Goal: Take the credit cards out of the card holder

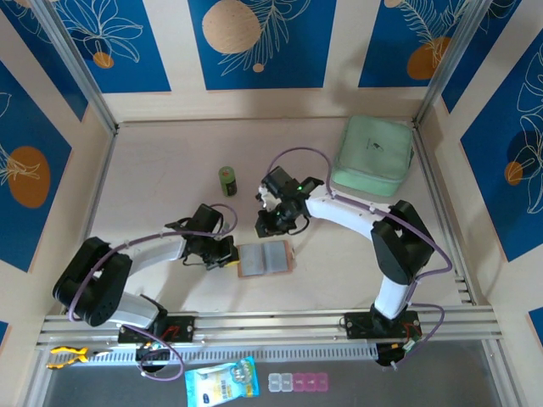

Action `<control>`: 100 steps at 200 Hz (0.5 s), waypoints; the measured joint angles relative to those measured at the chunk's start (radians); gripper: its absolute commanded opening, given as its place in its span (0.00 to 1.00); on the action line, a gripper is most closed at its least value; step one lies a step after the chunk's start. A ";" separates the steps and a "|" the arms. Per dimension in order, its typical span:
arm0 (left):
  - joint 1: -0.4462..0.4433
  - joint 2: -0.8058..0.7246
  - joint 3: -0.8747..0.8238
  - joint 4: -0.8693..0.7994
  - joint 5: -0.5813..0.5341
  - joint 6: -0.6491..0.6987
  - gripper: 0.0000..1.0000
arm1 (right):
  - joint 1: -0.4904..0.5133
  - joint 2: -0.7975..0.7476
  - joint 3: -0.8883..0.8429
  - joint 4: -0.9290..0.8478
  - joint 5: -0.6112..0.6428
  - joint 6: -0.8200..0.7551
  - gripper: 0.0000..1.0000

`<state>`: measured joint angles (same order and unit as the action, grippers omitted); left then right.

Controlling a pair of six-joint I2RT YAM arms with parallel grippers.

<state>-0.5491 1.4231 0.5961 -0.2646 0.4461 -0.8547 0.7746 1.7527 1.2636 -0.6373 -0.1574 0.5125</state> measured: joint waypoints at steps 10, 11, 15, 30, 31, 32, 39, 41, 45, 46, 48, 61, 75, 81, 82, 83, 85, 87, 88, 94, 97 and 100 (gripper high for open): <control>0.000 0.008 -0.001 0.003 0.000 0.000 0.05 | 0.022 0.002 -0.011 0.002 -0.002 0.037 0.21; 0.000 0.010 -0.001 0.003 0.000 0.000 0.05 | 0.025 0.002 -0.013 0.002 -0.003 0.043 0.22; 0.000 0.013 -0.001 0.003 0.000 0.000 0.05 | 0.031 0.003 -0.017 0.002 -0.003 0.050 0.22; 0.000 0.021 -0.006 0.011 0.000 0.000 0.05 | 0.053 0.012 -0.027 0.003 0.000 0.096 0.24; 0.000 0.022 -0.006 0.012 0.000 0.000 0.05 | 0.056 0.013 -0.028 0.003 0.000 0.101 0.24; 0.000 0.022 -0.006 0.012 0.000 0.000 0.05 | 0.057 0.014 -0.028 0.002 0.000 0.103 0.24; 0.000 0.023 -0.006 0.014 0.000 0.000 0.05 | 0.067 0.021 -0.029 0.001 0.004 0.120 0.24; 0.000 0.023 -0.006 0.014 0.000 0.000 0.05 | 0.069 0.024 -0.029 0.002 0.006 0.123 0.24; 0.000 0.023 -0.006 0.015 0.000 0.000 0.05 | 0.074 0.029 -0.029 0.002 0.008 0.132 0.24; 0.000 0.023 -0.006 0.015 0.000 0.000 0.05 | 0.075 0.031 -0.029 0.002 0.009 0.134 0.25; 0.000 0.023 -0.006 0.015 0.000 0.000 0.05 | 0.077 0.033 -0.029 0.002 0.010 0.137 0.24; 0.000 0.024 -0.006 0.015 0.000 0.000 0.05 | 0.090 0.050 -0.029 0.001 0.018 0.161 0.25; 0.000 0.024 -0.006 0.015 0.000 0.000 0.05 | 0.101 0.070 -0.028 0.001 0.023 0.178 0.25; 0.000 0.024 -0.006 0.015 0.000 0.000 0.05 | 0.105 0.080 -0.028 0.001 0.023 0.183 0.25; 0.000 0.024 -0.006 0.015 0.000 0.000 0.05 | 0.105 0.082 -0.028 0.001 0.023 0.185 0.25; 0.000 0.024 -0.006 0.015 0.000 0.000 0.05 | 0.106 0.083 -0.028 0.001 0.024 0.185 0.25; 0.000 0.024 -0.006 0.015 0.000 0.000 0.05 | 0.107 0.086 -0.028 0.001 0.024 0.187 0.25; 0.000 0.024 -0.006 0.015 0.000 0.000 0.05 | 0.108 0.090 -0.028 0.001 0.026 0.188 0.25; 0.000 0.024 -0.006 0.015 0.000 0.000 0.05 | 0.108 0.091 -0.028 0.001 0.026 0.189 0.25; 0.000 0.024 -0.006 0.015 0.000 0.000 0.05 | 0.111 0.100 -0.027 0.001 0.026 0.195 0.25; 0.000 0.024 -0.006 0.015 0.000 0.000 0.05 | 0.113 0.106 -0.027 0.001 0.026 0.196 0.25; 0.000 0.024 -0.006 0.015 0.000 0.000 0.05 | 0.114 0.109 -0.027 0.001 0.026 0.198 0.25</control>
<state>-0.5491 1.4471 0.5896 -0.2493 0.4461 -0.8543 0.8883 1.8622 1.2362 -0.6361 -0.1310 0.7101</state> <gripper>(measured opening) 0.061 0.249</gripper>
